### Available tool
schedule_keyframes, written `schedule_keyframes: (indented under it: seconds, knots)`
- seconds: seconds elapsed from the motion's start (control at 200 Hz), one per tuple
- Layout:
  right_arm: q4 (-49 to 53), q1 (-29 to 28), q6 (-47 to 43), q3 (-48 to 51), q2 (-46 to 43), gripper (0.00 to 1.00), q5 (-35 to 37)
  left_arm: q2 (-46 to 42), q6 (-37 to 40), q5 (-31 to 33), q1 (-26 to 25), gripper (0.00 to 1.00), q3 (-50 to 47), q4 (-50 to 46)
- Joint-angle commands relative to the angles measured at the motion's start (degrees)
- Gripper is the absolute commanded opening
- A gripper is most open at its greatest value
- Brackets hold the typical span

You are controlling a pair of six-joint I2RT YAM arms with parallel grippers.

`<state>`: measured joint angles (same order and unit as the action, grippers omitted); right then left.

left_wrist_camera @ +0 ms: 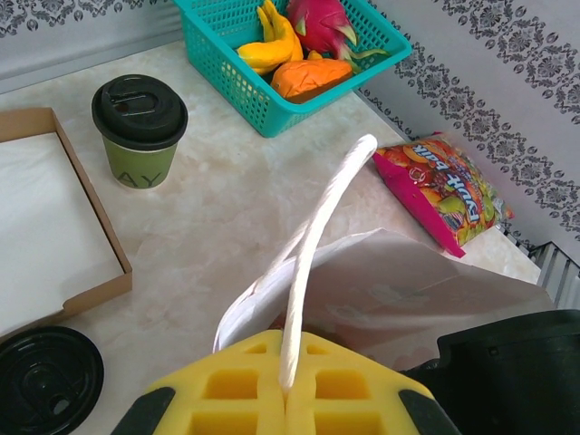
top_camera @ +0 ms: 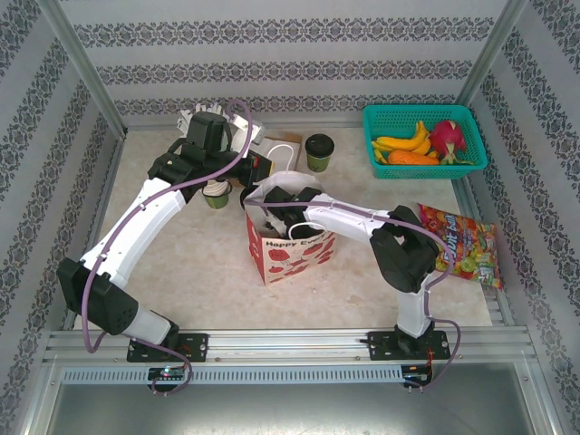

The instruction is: Pack the takeout coffee

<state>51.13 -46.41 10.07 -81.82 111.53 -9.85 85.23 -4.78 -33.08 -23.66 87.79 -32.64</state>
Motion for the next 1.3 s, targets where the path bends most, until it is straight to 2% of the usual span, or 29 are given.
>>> schedule_keyframes:
  seconds: [0.0, 0.255, 0.689, 0.804, 0.934, 0.974, 1.189, 1.294]
  knots:
    - [-0.30, -0.08, -0.35, 2.13, 2.92, 0.00, 4.23, 0.68, 0.54, -1.55, -0.28, 0.00, 1.57, -2.22]
    - [2.05, -0.08, 1.25, -2.73, -4.44, 0.26, 3.16, 0.12, 1.47, -0.56, -0.28, 0.00, 1.40, -2.53]
    - [4.21, 0.08, 4.67, -8.97, -14.86, 0.56, -0.30, -0.94, 2.20, -0.02, 0.11, 0.00, 0.40, -3.01]
    - [1.99, 0.65, 7.25, -9.50, -18.37, 0.77, -0.04, -1.37, 2.74, -0.23, 0.09, 0.00, -0.07, -3.02]
    - [-2.77, 1.58, 10.24, -7.89, -22.89, 0.85, 0.81, -2.38, 3.23, -0.23, 0.11, 0.00, -0.82, -2.72]
    - [-3.79, 1.83, 10.91, -7.38, -24.41, 0.97, 1.95, -2.62, 3.32, -0.23, 0.11, 0.00, -1.03, -2.61]
    - [-8.08, 4.66, 12.87, -4.75, -31.78, 0.98, 5.03, -3.16, 4.52, -1.92, 0.10, 0.00, -1.62, -2.55]
    - [-11.90, 6.79, 10.94, -1.86, -35.32, 0.98, 5.91, -3.31, 4.86, -2.36, 0.11, 0.00, -1.60, -2.63]
